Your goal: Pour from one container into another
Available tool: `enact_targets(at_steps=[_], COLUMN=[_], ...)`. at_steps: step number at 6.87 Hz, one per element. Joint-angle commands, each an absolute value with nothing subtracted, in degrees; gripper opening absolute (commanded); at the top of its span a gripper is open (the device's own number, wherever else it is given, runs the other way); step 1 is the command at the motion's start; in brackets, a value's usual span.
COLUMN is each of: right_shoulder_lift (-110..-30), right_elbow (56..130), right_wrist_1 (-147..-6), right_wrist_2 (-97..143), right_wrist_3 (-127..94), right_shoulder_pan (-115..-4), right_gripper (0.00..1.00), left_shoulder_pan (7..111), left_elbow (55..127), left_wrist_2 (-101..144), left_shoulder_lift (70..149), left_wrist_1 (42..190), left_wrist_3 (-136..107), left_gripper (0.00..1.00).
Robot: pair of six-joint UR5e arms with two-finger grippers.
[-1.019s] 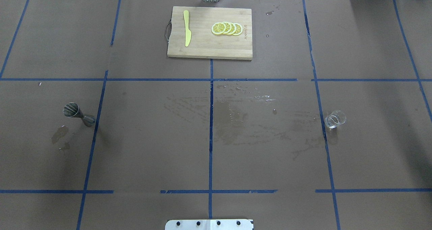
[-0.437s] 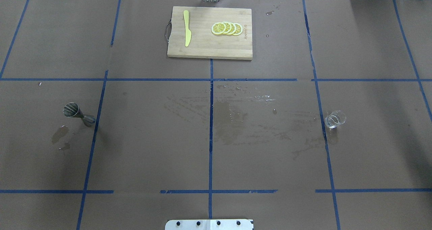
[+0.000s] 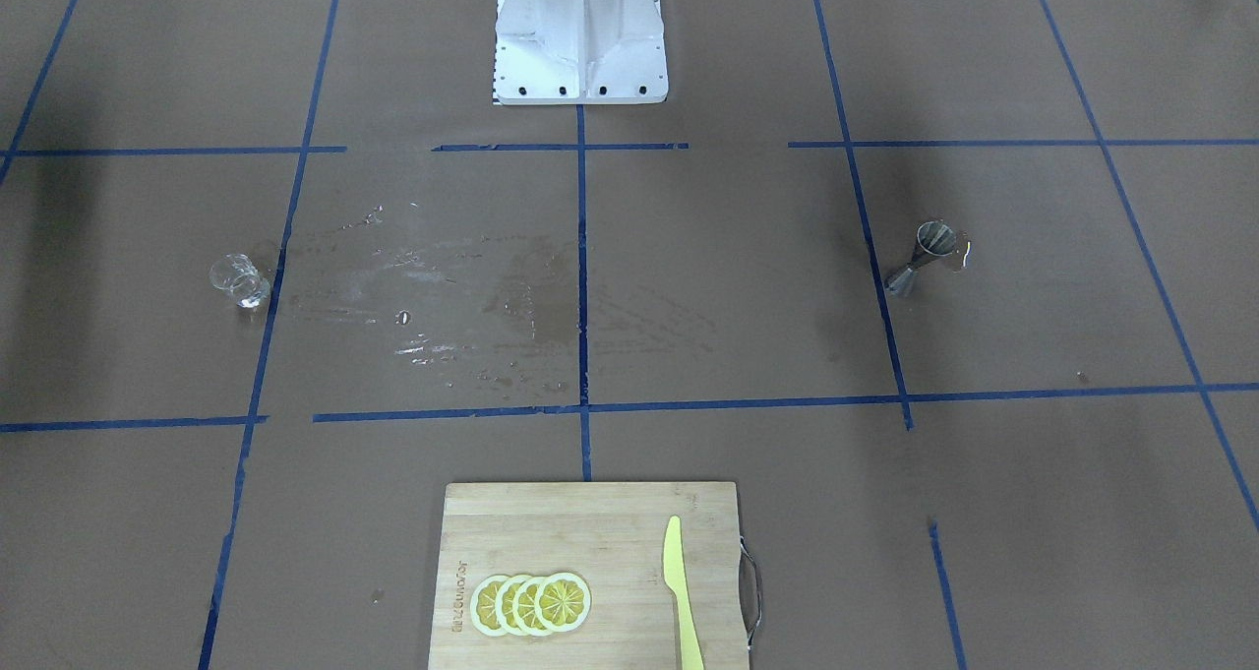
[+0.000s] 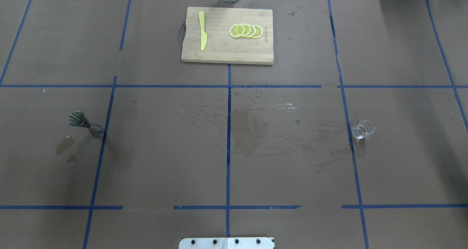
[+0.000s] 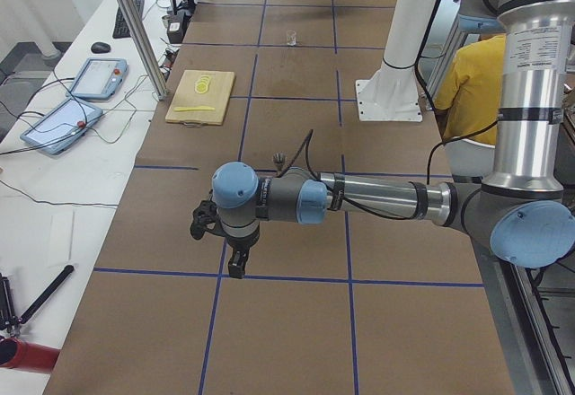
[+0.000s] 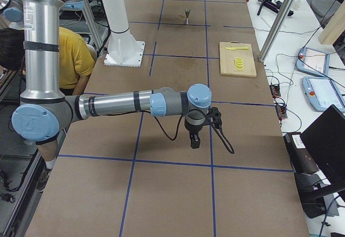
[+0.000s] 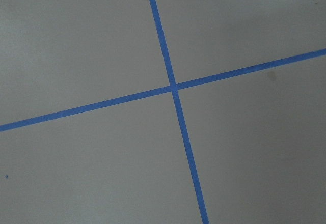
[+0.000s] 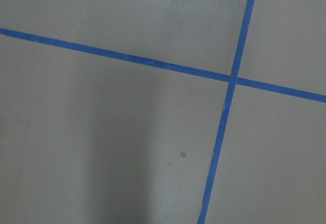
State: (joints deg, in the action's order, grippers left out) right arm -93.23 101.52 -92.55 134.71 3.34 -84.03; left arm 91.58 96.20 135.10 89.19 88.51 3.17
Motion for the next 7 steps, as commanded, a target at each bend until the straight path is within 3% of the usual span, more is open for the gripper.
enact_targets(at_steps=[1,7], right_shoulder_lift=[-93.2,-92.5], right_elbow=[101.4,102.1], right_wrist_1=[-92.5,-92.5], right_wrist_2=[134.6,134.3], right_wrist_3=[3.3,3.0], right_shoulder_pan=[-84.0,-83.9], right_gripper=[1.0,1.0], left_shoulder_pan=[91.6,91.5], left_elbow=[96.2,96.6], left_wrist_2=[135.0,135.9], left_shoulder_lift=[89.1,87.8], left_wrist_1=[88.7,101.8], left_wrist_3=[-2.9,-4.8], left_gripper=[1.0,1.0])
